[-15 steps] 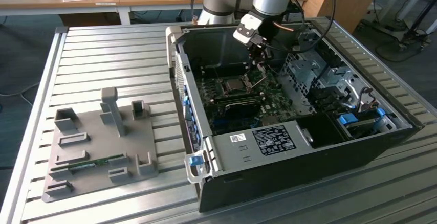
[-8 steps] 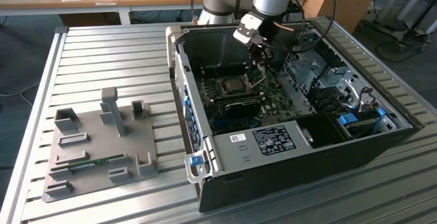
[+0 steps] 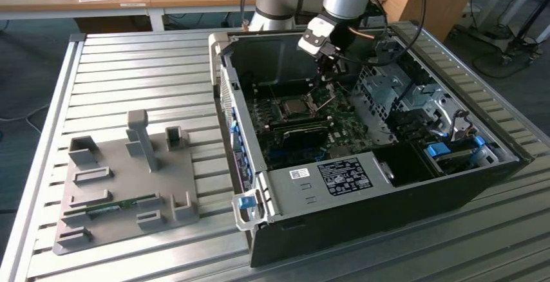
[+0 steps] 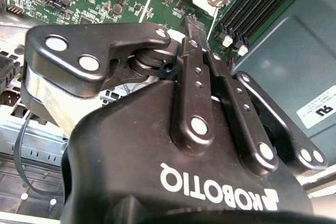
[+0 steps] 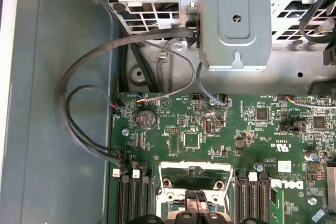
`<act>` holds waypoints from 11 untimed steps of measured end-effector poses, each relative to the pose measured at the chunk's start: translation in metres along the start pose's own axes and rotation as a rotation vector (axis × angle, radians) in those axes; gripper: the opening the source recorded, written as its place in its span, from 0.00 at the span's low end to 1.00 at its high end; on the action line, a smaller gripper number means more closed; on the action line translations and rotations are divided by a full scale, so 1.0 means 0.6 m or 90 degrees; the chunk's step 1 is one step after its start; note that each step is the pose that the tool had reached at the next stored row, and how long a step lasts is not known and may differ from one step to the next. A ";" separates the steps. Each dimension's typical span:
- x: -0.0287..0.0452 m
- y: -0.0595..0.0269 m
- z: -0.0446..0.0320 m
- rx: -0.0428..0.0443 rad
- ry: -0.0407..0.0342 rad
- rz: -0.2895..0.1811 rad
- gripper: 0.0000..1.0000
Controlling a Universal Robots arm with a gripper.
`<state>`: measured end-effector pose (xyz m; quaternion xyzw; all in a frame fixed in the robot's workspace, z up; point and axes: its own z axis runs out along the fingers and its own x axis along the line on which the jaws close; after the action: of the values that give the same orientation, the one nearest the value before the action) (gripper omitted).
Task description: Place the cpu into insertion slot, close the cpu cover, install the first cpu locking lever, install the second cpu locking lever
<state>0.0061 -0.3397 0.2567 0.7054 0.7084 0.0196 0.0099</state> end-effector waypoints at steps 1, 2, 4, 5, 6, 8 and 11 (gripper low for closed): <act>0.000 0.000 0.000 0.0000 0.0000 0.000 0.11; 0.000 0.000 0.000 0.0000 0.0000 0.000 0.11; 0.000 0.000 0.000 0.0000 -0.0001 0.000 0.11; 0.000 0.000 -0.001 0.0000 0.0000 0.000 0.11; 0.000 0.000 -0.001 0.0000 0.0001 0.000 0.11; 0.000 0.000 -0.001 0.0000 0.0000 0.000 0.11; 0.000 0.000 -0.001 0.0000 0.0001 0.000 0.11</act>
<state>0.0062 -0.3397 0.2572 0.7054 0.7084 0.0196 0.0099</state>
